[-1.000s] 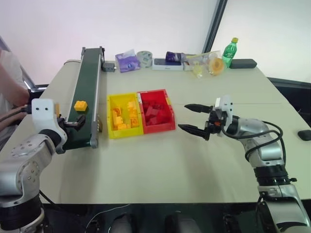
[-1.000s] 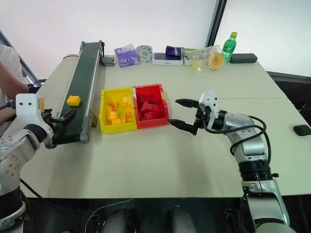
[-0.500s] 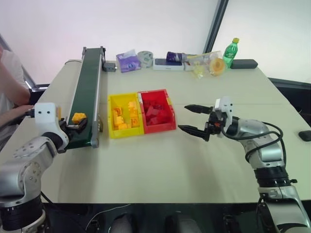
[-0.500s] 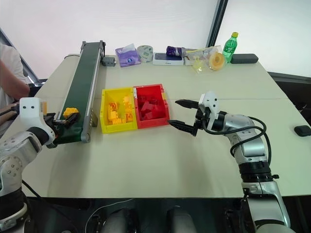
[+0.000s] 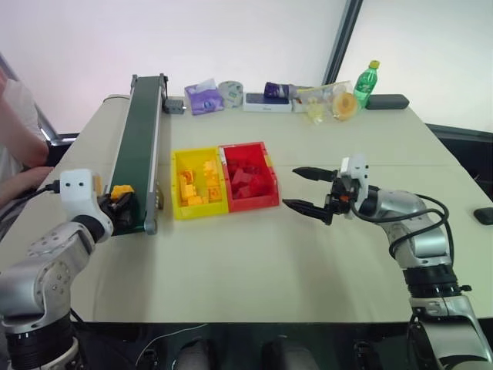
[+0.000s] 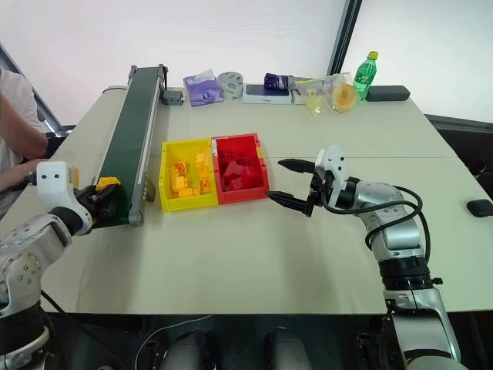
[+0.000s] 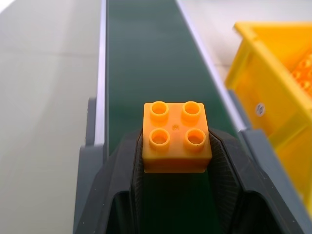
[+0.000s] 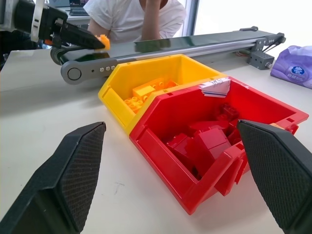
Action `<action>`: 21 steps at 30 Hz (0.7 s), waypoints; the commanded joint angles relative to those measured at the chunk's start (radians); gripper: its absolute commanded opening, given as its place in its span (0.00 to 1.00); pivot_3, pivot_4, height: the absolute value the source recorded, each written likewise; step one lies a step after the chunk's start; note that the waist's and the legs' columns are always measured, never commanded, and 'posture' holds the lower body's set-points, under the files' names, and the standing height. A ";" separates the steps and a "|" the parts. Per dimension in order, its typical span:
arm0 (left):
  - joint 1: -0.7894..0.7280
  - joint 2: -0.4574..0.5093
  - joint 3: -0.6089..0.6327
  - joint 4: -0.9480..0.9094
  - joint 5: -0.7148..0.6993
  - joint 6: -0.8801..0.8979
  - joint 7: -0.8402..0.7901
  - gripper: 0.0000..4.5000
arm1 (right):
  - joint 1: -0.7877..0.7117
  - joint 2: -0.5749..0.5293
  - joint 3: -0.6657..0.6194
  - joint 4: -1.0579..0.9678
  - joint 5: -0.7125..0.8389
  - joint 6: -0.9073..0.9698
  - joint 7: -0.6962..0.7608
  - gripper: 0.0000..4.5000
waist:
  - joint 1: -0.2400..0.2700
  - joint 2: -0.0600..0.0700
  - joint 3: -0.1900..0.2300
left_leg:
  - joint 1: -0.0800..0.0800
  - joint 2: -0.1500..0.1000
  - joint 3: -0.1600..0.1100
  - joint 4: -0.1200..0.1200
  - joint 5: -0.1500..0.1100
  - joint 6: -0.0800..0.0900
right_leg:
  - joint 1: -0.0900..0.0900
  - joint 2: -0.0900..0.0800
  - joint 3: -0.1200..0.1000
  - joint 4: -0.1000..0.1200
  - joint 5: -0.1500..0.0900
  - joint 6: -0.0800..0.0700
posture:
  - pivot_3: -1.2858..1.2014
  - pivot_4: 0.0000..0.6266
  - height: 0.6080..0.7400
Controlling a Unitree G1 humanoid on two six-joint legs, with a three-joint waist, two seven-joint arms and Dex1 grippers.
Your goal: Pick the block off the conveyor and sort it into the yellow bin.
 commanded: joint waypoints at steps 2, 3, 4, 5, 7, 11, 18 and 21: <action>-0.057 0.055 0.015 -0.059 -0.063 -0.057 -0.093 0.28 | -0.005 -0.024 -0.027 -0.047 0.026 0.004 0.010 1.00 | 0.000 0.000 0.000 | 0.000 0.000 0.000 0.000 0.000 0.000 | 0.000 0.000 0.000 0.000 0.000 0.000 | 0.52 0.24 1.00; -0.063 0.071 0.001 -0.057 -0.069 -0.061 -0.114 0.28 | -0.003 -0.029 -0.028 -0.053 0.031 0.011 0.013 1.00 | 0.000 0.000 0.000 | 0.000 0.000 0.000 0.000 0.000 0.000 | 0.000 0.000 0.000 0.000 0.000 0.000 | 0.52 0.24 1.00; -0.073 0.078 -0.011 -0.047 -0.075 -0.060 -0.127 0.28 | -0.003 -0.034 -0.030 -0.060 0.037 0.020 0.015 1.00 | -0.001 0.000 0.000 | 0.000 0.000 0.000 0.000 0.000 0.000 | 0.000 0.000 0.000 0.000 0.000 0.000 | 0.52 0.24 1.00; -0.084 0.081 -0.025 -0.033 -0.075 -0.062 -0.131 0.28 | -0.003 -0.037 -0.031 -0.065 0.041 0.026 0.015 1.00 | -0.001 0.000 0.000 | 0.000 0.000 0.000 0.000 0.000 0.000 | 0.000 0.000 0.000 0.000 0.000 0.000 | 0.52 0.24 1.00; -0.113 0.078 -0.071 -0.004 -0.060 -0.081 -0.139 0.28 | 0.002 -0.045 -0.028 -0.082 0.052 0.047 0.021 1.00 | 0.000 0.000 0.000 | 0.000 0.000 0.000 0.000 0.000 0.000 | 0.000 0.000 0.000 0.000 0.000 0.000 | 0.52 0.24 1.00; -0.184 0.042 -0.176 0.075 -0.003 -0.130 -0.119 0.28 | 0.009 -0.049 -0.031 -0.101 0.055 0.057 0.013 1.00 | 0.002 0.000 0.000 | 0.000 -0.001 -0.001 0.000 0.000 0.000 | 0.001 0.001 0.000 0.000 0.000 0.000 | 0.52 0.24 1.00; -0.329 -0.121 -0.298 0.280 0.094 -0.204 -0.037 0.28 | 0.030 -0.053 -0.039 -0.126 0.048 0.051 -0.015 1.00 | 0.002 0.000 0.000 | 0.000 -0.001 -0.001 0.001 0.000 0.000 | 0.001 0.002 0.000 0.000 0.000 0.000 | 0.52 0.24 1.00; -0.359 -0.166 -0.355 0.317 0.138 -0.222 -0.024 0.28 | 0.051 -0.061 -0.046 -0.156 0.057 0.059 -0.023 1.00 | 0.000 0.000 0.000 | 0.000 -0.001 -0.001 0.000 0.000 0.000 | 0.001 0.002 0.000 0.000 0.000 0.000 | 0.52 0.24 1.00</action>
